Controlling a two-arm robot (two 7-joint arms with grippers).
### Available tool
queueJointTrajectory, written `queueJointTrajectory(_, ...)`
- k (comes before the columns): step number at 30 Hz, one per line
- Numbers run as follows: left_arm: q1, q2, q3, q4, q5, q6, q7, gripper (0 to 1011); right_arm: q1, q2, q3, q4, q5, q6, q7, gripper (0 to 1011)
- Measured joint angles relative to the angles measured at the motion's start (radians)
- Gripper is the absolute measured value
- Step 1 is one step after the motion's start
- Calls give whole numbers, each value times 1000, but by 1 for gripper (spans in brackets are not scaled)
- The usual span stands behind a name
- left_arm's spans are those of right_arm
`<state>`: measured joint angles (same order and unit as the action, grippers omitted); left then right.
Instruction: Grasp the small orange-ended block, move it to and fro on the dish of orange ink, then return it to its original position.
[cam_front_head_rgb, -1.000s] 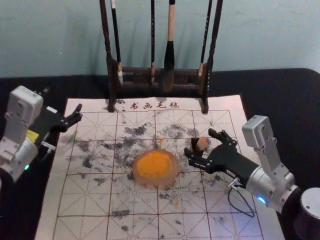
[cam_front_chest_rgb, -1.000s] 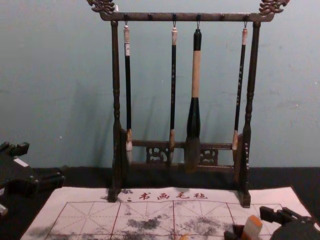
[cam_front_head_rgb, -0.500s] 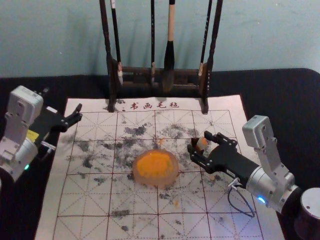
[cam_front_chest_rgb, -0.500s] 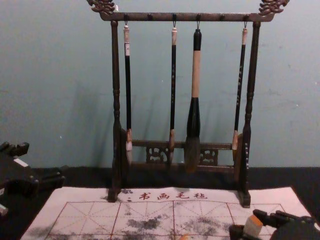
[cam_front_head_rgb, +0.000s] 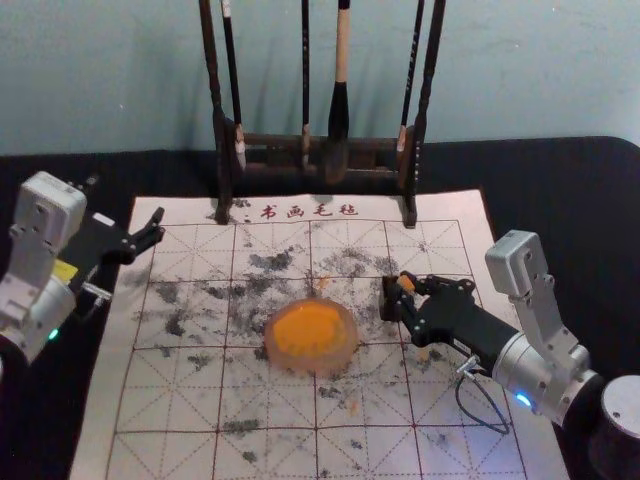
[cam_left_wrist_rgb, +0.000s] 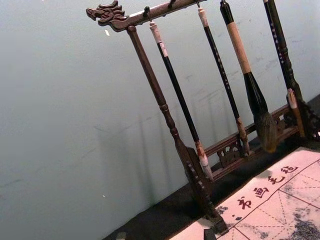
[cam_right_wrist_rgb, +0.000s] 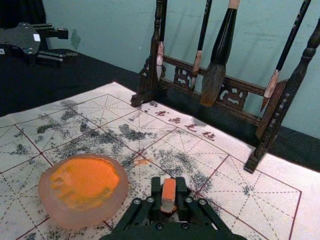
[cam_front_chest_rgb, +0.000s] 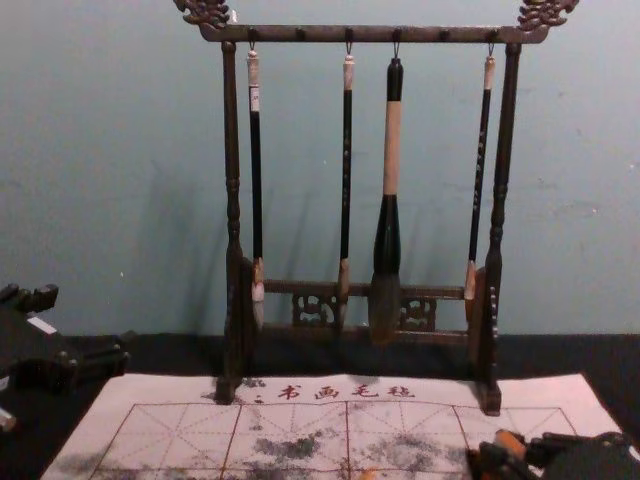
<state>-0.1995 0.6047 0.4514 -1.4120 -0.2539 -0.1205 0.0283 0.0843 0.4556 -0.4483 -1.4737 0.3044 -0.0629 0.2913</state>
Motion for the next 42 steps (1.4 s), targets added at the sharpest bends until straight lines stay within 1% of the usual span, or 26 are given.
queueJointTrajectory(1, 0, 0, 0, 0, 0, 0, 0, 1002, 0, 0, 0, 0, 0, 0, 0, 189)
queueJointTrajectory(3, 0, 0, 0, 0, 0, 0, 0, 1001, 0, 0, 0, 0, 0, 0, 0, 132)
queueJointTrajectory(9, 0, 0, 0, 0, 0, 0, 0, 1001, 0, 0, 0, 0, 0, 0, 0, 129)
queueJointTrajectory(14, 0, 0, 0, 0, 0, 0, 0, 1001, -7, -5, 21, -19, 17, 9, 17, 129)
queueJointTrajectory(15, 0, 0, 0, 0, 0, 0, 0, 1001, -11, -5, 30, -34, 27, 19, 24, 129)
queueJointTrajectory(18, 0, 0, 0, 0, 0, 0, 0, 1001, -16, -2, 44, -62, 38, 39, 32, 129)
queueJointTrajectory(21, 0, 0, 0, 0, 0, 0, 0, 1001, -22, 5, 63, -107, 53, 73, 45, 129)
queueJointTrajectory(22, 0, 0, 0, 0, 0, 0, 0, 1001, -23, 9, 73, -130, 59, 93, 49, 129)
queueJointTrajectory(26, 0, 0, 0, 0, 0, 0, 0, 1001, -25, 19, 97, -185, 66, 133, 60, 129)
queueJointTrajectory(29, 0, 0, 0, 0, 0, 0, 0, 1001, -20, 23, 103, -203, 68, 150, 72, 129)
queueJointTrajectory(32, 0, 0, 0, 0, 0, 0, 0, 1001, -2, 29, 99, -208, 67, 169, 92, 129)
queueJointTrajectory(34, 0, 0, 0, 0, 0, 0, 0, 1001, 12, 31, 89, -204, 61, 179, 104, 129)
queueJointTrajectory(36, 0, 0, 0, 0, 0, 0, 0, 1001, 42, 32, 66, -187, 49, 194, 130, 129)
queueJointTrajectory(40, 0, 0, 0, 0, 0, 0, 0, 1001, 74, 31, 41, -166, 40, 199, 159, 129)
queueJointTrajectory(42, 0, 0, 0, 0, 0, 0, 0, 1001, 98, 27, 24, -150, 37, 200, 181, 129)
